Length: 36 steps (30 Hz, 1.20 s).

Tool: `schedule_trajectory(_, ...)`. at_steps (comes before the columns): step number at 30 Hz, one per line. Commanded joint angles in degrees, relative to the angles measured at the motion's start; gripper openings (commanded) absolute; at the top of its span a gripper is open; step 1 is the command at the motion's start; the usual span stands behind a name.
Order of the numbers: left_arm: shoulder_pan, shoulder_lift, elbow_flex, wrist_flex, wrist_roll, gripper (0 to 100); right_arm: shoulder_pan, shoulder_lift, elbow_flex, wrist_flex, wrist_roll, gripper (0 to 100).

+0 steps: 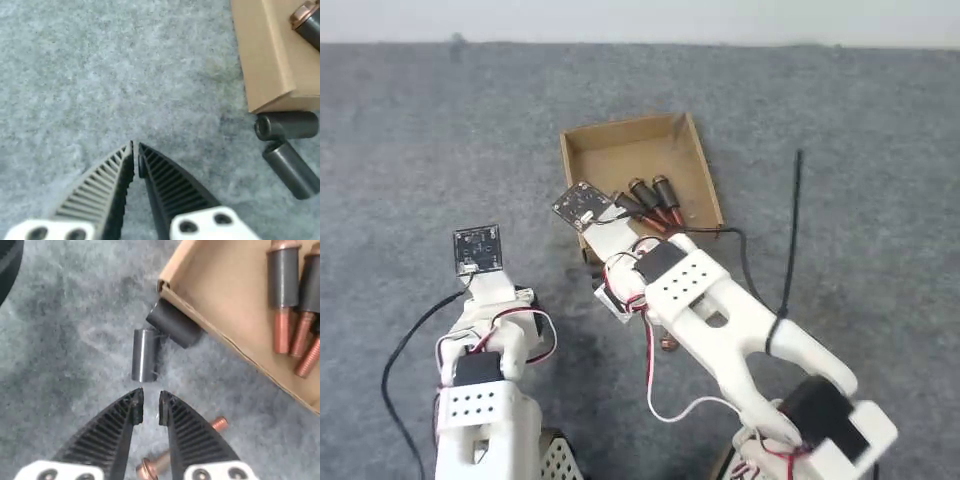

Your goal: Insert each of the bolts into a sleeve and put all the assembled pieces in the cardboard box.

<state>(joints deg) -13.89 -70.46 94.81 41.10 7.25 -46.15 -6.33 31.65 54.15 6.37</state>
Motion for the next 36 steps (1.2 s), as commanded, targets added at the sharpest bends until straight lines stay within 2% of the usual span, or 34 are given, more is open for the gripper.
schedule_trajectory(1, -0.4, 0.3, -3.1, -1.9, -0.1, 1, -1.4, 4.0, -4.7, -0.6, 0.6, 9.4)
schedule_trajectory(5, -0.4, 0.3, -3.1, -2.4, -0.1, 1, -1.6, 10.0, -11.8, 3.7, 0.6, 16.3)
schedule_trajectory(12, -0.1, 0.3, -3.1, -2.5, -0.1, 1, -1.5, 18.7, -21.3, 5.2, 0.6, 16.3)
schedule_trajectory(28, 0.1, 0.5, -2.9, -4.7, -0.1, 1, -1.3, 34.4, -32.3, 7.4, 0.6, 16.1)
schedule_trajectory(36, -0.1, 0.4, -2.9, -4.7, -0.1, 1, -1.3, 34.4, -32.4, 7.3, 0.6, 0.9)
